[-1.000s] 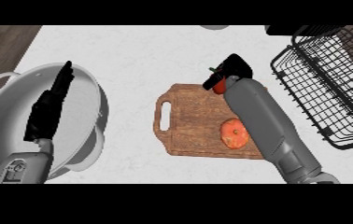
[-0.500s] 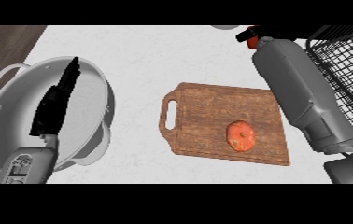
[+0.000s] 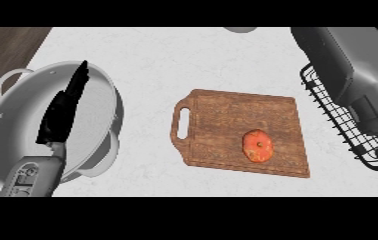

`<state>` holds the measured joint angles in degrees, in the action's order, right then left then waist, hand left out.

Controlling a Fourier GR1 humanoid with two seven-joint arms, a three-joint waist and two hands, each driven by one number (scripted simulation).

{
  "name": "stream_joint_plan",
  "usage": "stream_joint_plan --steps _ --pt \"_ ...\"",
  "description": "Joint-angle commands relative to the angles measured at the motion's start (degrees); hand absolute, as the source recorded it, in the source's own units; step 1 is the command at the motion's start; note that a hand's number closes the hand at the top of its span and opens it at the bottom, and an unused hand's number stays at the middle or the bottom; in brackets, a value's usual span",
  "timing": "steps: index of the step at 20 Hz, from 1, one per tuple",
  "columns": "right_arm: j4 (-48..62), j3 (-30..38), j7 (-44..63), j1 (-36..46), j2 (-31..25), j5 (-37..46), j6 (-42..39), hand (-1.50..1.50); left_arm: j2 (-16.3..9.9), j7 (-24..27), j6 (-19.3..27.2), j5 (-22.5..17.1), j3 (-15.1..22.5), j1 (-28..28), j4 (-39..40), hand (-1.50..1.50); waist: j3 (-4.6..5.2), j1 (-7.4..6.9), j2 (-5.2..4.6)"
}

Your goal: Pick the bell pepper from the cutting board and place it in the tiered basket

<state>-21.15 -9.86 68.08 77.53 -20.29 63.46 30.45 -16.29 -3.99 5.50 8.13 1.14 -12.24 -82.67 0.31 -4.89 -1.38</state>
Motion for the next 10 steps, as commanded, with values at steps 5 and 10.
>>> stream_joint_plan --steps 5,10 --pt "8.6 0.7 16.5 9.4 0.1 5.8 -2.7 1.5 -0.8 -1.3 -0.3 -0.8 -1.4 0.2 -1.1 0.0 -0.22 0.73 0.43" --pt "9.4 3.6 10.3 7.2 -2.9 4.7 3.5 1.5 -0.1 1.4 0.6 -0.1 -1.9 0.8 1.3 0.0 -0.29 2.45 0.45"
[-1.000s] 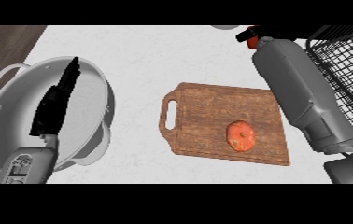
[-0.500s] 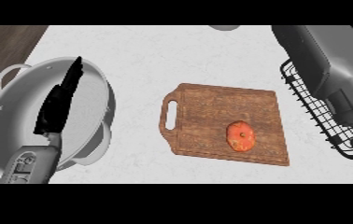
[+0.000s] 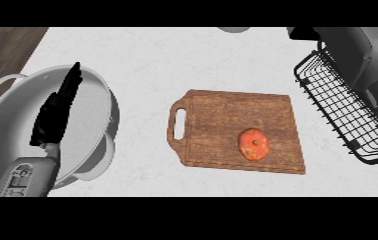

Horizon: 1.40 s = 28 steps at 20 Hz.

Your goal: Pick the bell pepper from the cutting board and place it in the tiered basket

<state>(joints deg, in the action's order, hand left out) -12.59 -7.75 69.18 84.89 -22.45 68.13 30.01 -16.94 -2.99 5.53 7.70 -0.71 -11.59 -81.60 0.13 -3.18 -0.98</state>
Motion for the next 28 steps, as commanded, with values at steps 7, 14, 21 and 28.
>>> stream_joint_plan --steps 7,14,21,28 --pt "7.3 0.1 6.4 1.3 -3.9 2.9 -4.6 1.5 0.9 -1.7 -0.4 -0.2 0.2 0.9 -1.8 0.0 -0.08 0.91 0.33" --pt "12.5 -2.7 4.6 1.2 -9.9 5.7 -15.0 1.5 0.4 -1.5 0.0 0.3 -0.2 3.1 -3.3 0.0 -0.06 1.89 0.99" --pt "11.7 -0.8 0.9 -2.6 -9.7 3.4 -13.8 1.5 0.2 -2.9 0.2 1.1 -1.0 1.6 -2.6 0.0 -0.12 2.71 1.0" --pt "7.0 4.9 -6.3 -7.9 -11.8 -2.8 -11.5 1.5 -0.8 0.9 -0.9 -0.1 -3.6 2.9 -0.5 0.0 -0.12 3.01 1.07"
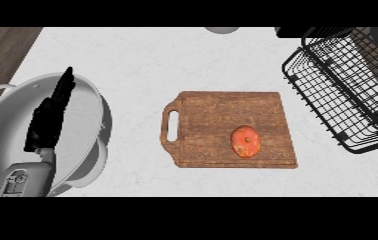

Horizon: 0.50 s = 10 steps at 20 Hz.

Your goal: Pick the bell pepper from the cutting board and place it in the tiered basket

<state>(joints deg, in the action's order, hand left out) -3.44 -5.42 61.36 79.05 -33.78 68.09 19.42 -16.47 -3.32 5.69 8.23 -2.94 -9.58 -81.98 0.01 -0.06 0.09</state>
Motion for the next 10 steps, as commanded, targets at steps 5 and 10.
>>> stream_joint_plan --steps 5,10 --pt "-5.1 6.4 0.6 -7.7 0.7 -7.0 2.0 1.5 0.5 -1.2 0.2 0.7 -0.4 -2.4 1.1 0.0 -0.03 0.48 0.07" --pt "-7.6 12.0 1.3 -13.3 0.5 -12.3 9.0 -1.5 -0.3 0.3 -0.9 -0.2 -1.3 1.1 0.1 0.0 -0.01 0.64 0.19"
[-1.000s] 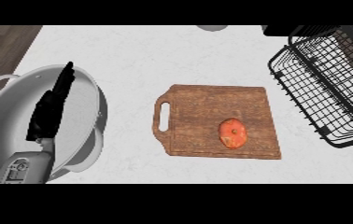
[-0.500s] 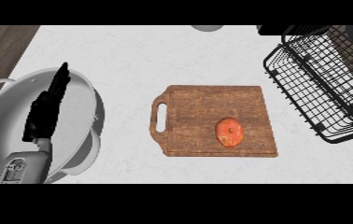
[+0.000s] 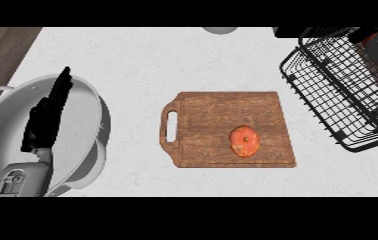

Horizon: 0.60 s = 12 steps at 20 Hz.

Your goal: Pick the bell pepper from the cutting board and place it in the tiered basket

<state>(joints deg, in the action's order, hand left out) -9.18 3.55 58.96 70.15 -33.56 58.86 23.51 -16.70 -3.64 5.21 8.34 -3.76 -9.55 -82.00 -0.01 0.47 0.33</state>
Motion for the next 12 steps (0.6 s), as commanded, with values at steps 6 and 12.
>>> stream_joint_plan --steps 6,12 --pt "-9.3 2.5 3.9 -7.2 1.0 -1.4 15.1 -1.5 0.1 -0.6 -1.2 -0.1 0.3 1.3 -2.0 0.0 0.02 -0.34 -0.14" --pt "-18.8 0.5 6.5 -9.0 -0.8 2.6 16.9 -1.5 -0.5 1.5 -0.6 0.1 -1.4 3.7 -0.9 0.0 0.16 1.27 0.66"
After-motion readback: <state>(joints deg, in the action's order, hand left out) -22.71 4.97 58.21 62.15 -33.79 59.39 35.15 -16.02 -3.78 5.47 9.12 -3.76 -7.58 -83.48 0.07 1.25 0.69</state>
